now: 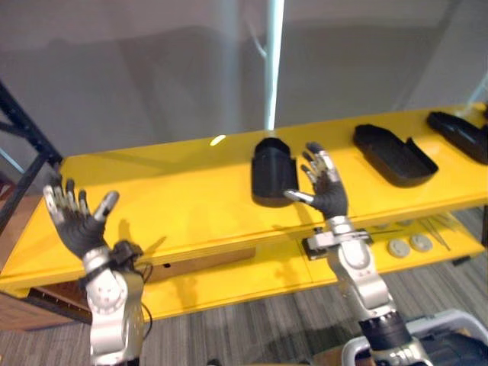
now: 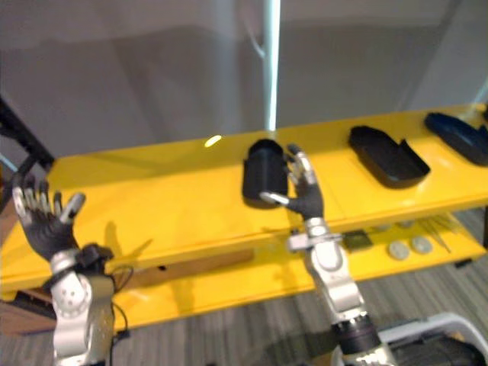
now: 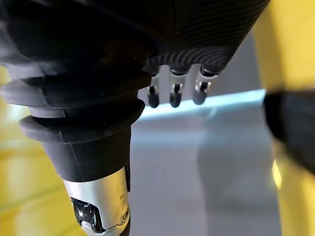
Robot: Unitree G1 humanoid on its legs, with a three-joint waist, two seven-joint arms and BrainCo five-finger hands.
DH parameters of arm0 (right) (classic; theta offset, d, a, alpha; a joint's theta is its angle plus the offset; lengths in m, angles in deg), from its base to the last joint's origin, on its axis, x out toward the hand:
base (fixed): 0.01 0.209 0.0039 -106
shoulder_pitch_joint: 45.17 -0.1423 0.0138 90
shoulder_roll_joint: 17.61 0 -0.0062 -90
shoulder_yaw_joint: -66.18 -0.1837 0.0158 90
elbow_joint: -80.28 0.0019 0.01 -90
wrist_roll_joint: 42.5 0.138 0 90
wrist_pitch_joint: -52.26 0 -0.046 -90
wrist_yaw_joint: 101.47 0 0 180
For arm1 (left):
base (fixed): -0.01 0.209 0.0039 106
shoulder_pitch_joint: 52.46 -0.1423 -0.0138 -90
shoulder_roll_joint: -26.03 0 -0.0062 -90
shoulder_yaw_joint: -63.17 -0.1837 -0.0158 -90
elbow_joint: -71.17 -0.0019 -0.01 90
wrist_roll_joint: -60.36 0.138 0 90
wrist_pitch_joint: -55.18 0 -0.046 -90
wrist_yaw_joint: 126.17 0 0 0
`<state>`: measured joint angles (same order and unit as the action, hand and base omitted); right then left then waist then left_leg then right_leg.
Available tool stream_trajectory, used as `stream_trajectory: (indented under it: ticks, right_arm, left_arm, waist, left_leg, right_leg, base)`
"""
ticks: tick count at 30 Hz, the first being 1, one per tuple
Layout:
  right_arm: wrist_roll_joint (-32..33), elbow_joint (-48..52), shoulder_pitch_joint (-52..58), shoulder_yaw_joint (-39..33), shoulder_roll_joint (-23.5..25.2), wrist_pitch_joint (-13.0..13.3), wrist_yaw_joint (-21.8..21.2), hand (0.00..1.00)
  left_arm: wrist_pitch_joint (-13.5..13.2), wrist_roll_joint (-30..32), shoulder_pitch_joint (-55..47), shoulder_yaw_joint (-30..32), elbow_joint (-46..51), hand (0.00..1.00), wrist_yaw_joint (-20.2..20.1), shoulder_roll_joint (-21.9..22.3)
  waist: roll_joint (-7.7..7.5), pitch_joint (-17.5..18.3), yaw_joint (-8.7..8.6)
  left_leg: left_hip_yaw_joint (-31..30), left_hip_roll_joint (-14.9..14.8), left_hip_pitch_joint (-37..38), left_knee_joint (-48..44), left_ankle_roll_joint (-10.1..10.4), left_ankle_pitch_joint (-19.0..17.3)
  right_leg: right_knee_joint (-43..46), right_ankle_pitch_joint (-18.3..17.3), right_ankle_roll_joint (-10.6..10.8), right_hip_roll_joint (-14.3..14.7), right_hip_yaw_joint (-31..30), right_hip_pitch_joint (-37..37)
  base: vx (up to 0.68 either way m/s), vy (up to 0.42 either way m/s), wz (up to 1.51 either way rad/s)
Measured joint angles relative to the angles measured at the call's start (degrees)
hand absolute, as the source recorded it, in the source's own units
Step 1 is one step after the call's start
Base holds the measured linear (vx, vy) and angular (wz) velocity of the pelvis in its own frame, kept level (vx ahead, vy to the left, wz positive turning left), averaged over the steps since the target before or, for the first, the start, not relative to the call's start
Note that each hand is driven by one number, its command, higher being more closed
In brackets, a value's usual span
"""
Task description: Walk over and take plastic housings, then place them on the shelf
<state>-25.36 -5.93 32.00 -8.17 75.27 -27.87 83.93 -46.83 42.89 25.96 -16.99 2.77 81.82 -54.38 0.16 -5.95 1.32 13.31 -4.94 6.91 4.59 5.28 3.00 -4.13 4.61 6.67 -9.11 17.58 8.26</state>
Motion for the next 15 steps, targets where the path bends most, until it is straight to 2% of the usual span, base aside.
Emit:
stream_trajectory:
  ticks: [3, 5, 9, 15]
  right_arm:
    - [0.0, -3.2, -4.1, 3.5, 2.5, -1.8, 1.4, 0.00]
    - [0.1, -5.3, -6.6, 4.4, 4.0, -2.6, 2.2, 0.00]
    - [0.2, -10.3, -13.6, 8.4, 7.4, -4.6, 2.9, 0.00]
    - [1.8, -20.8, -20.1, 14.8, 13.3, -8.9, 4.6, 0.00]
  left_arm:
    - [1.0, 0.6, -4.2, -0.6, 0.8, 0.00, -1.9, 2.6]
    - [1.5, 0.7, -5.5, -1.5, 0.8, 0.00, -3.0, 2.6]
    - [2.1, 0.6, -7.1, -3.8, 0.7, 0.00, -7.6, 2.9]
    - [1.9, 0.6, -6.9, -7.9, -1.4, 0.00, -10.8, 3.0]
  waist:
    - [-0.44, -0.1, 1.22]
    - [-0.54, -0.1, 1.49]
    - [-1.10, -0.8, 3.80]
    - [-2.21, -1.9, 4.74]
  left_leg:
    - [-1.6, 0.4, 0.1, 0.3, -0.1, 0.2]
    - [-2.0, 0.6, -0.1, 0.3, -0.1, 0.4]
    - [-2.5, 0.5, -0.3, 0.4, 0.2, 0.7]
    - [-4.8, 0.6, -1.2, 0.4, -0.1, 1.3]
  right_leg:
    - [1.2, -1.2, 0.1, -0.7, 1.9, 0.6]
    - [1.3, -1.4, 0.3, -0.9, 2.8, 1.0]
    - [1.3, -1.4, 0.2, -0.8, 3.3, 1.0]
    - [1.5, -1.7, 0.1, -0.8, 5.8, 1.5]
  base:
    - [-0.04, 0.018, 0.22]
    - [-0.03, 0.020, 0.20]
    - [0.00, 0.004, 0.07]
    - [0.03, -0.005, 0.19]
